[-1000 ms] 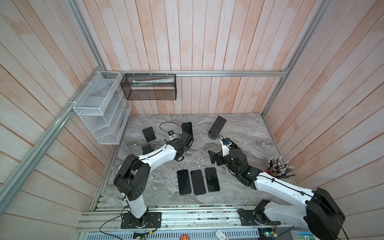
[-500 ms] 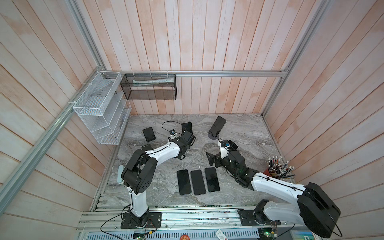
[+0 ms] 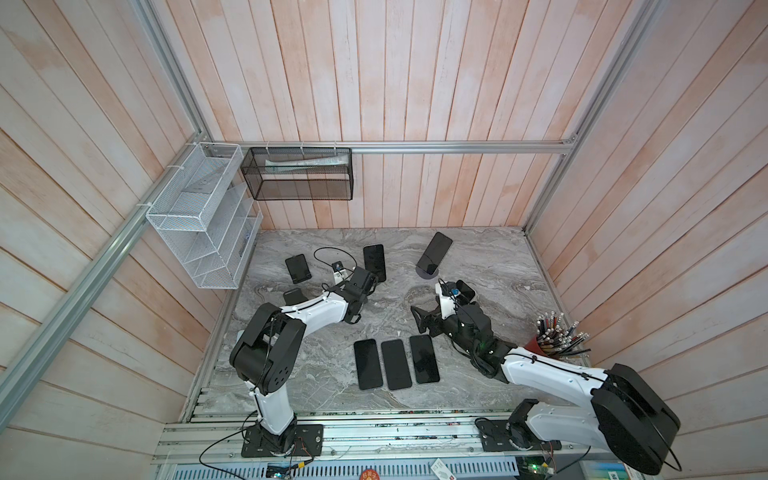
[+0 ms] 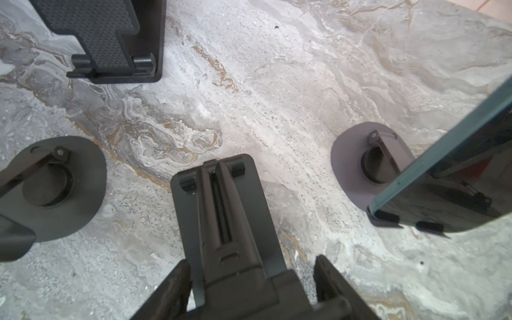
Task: Remove the phone from the phone stand
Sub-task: Pick up the phone stand from the center of the table, then place the phone stand at the top-left of the table.
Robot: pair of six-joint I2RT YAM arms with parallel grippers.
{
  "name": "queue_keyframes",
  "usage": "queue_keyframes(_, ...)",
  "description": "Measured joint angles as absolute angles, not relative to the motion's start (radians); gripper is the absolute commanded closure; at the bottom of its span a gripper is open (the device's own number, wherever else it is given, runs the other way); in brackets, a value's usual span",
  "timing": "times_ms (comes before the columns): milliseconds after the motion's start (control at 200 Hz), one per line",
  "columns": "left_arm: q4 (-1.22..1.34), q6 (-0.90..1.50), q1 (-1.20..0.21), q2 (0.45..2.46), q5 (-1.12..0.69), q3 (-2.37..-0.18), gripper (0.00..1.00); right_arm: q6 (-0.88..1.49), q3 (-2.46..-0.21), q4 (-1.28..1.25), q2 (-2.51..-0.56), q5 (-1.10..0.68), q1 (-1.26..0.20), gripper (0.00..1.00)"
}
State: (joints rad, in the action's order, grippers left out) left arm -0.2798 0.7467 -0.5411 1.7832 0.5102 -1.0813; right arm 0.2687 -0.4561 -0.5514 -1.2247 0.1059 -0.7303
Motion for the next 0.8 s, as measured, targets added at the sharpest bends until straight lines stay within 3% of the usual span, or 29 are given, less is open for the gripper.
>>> queue_keyframes(180,-0.207,0.651,-0.505,1.753,0.455,-1.041,0.39,0.268,-0.451,-0.561,-1.225,0.107,-0.733,0.08)
queue_keyframes(360,-0.113,0.540,-0.369,1.747,0.340,-1.059,0.46,0.269,-0.451,-0.561,-1.227,0.106,-0.733,0.08)
queue_keyframes(535,-0.096,0.440,-0.258,1.878,0.254,-1.293,0.45,0.270,-0.449,-0.562,-1.227,0.108,-0.735,0.08)
queue_keyframes(800,-0.148,0.367,-0.244,2.123,0.201,-1.568,0.44,0.281,-0.443,-0.561,-1.224,0.113,-0.736,0.08)
